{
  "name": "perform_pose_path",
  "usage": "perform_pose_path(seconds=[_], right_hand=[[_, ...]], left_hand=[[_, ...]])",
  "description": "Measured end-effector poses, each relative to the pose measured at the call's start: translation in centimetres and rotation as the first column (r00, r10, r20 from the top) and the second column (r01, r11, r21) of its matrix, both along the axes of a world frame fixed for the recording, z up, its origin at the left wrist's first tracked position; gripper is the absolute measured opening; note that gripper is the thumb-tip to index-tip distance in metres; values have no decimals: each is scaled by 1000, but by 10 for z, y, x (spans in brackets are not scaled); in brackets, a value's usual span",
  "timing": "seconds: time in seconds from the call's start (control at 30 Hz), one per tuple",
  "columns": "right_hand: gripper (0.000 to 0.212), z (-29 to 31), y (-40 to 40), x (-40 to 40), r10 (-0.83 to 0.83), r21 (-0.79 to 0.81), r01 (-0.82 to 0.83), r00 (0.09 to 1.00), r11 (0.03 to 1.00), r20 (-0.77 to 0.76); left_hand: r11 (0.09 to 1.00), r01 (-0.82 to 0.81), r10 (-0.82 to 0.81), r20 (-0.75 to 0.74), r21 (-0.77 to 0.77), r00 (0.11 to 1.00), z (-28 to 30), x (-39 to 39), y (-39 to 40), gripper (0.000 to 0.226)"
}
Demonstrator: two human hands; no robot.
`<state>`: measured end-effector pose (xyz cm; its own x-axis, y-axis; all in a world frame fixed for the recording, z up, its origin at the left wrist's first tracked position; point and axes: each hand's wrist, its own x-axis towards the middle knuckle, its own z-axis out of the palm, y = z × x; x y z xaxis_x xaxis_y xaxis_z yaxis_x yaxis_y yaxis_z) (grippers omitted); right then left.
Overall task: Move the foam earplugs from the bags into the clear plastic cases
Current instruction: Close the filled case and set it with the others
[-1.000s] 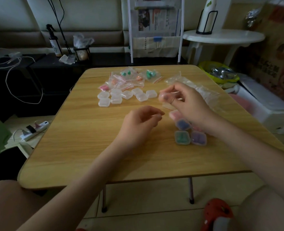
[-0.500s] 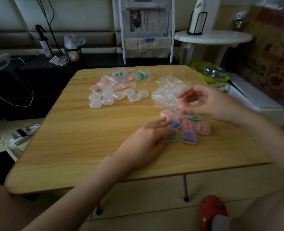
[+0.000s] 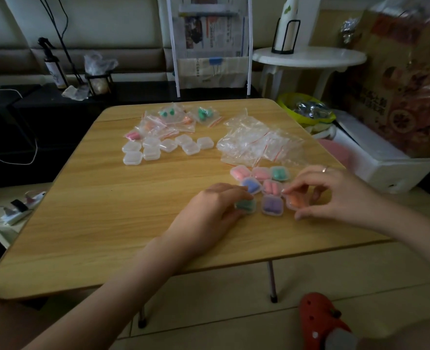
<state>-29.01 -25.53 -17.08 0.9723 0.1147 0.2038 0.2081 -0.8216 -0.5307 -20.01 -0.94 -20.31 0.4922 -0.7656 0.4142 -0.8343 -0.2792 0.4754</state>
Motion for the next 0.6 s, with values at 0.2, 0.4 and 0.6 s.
perform_pose_path(seconds=[0.2, 0.4, 0.6], right_hand=[[50, -5, 3, 1, -17, -111, 15, 1000, 994, -16], [72, -9, 8, 5, -135, -69, 134, 991, 989, 1], [106, -33, 13, 16, -113, -311, 64, 983, 948, -142]], left_hand=[[1000, -19, 19, 19, 17, 1000, -3, 0, -1, 28], [996, -53, 53, 4, 77, 999, 2, -3, 0, 42], [948, -40, 53, -31, 317, 998, 0, 0, -5, 56]])
